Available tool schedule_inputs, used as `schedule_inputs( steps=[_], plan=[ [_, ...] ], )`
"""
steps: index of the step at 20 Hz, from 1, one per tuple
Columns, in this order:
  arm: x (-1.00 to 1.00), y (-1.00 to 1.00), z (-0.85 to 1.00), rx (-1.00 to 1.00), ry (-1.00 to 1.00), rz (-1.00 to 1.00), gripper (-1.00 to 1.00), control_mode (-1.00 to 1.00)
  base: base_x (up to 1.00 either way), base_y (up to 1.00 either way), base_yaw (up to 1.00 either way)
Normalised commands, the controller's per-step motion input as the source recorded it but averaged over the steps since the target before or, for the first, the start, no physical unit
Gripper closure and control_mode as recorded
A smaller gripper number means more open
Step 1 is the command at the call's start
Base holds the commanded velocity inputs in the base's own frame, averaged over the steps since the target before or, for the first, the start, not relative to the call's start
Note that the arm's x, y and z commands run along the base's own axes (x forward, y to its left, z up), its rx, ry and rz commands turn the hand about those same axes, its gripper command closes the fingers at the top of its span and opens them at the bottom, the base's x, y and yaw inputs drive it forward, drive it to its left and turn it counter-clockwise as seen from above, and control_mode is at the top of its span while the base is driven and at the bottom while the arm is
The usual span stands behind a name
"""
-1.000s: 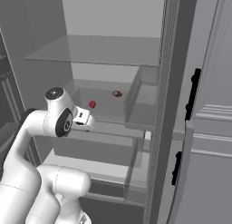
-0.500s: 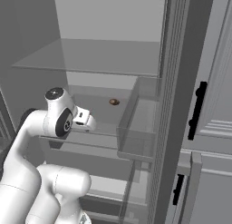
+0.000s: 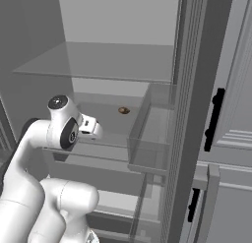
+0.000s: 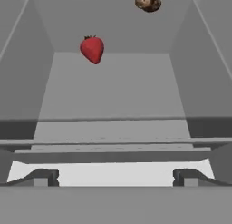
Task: Take the strawberry from the fridge and place it on top of the pancake, located on the dining counter.
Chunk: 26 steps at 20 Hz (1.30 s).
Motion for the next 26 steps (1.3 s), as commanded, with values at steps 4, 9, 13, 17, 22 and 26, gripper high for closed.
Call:
schedule_inputs(
  steps=[4,9,13,17,22,26],
  plan=[
    [0.64,0.33,0.0,0.0,-0.08,0.15,-1.0,-1.0,0.0,0.0,0.0],
    [0.92,0.28,0.0,0.0,0.02,0.05,-1.0,-1.0,0.0,0.0,0.0],
    [0.84,0.08,0.0,0.0,0.13,0.0,-1.0,-1.0,0.0,0.0,0.0],
    [0.56,-0.03,-0.2,0.0,0.0,0.0,-1.0,-1.0,0.0,0.0,0.0],
    [0.42,-0.1,-0.01,0.0,0.05,0.0,-1.0,-1.0,0.0,0.0,0.0],
    [0.39,0.0,-0.21,0.0,0.09,-0.01,-1.0,-1.0,0.0,0.0,0.0]
  ],
)
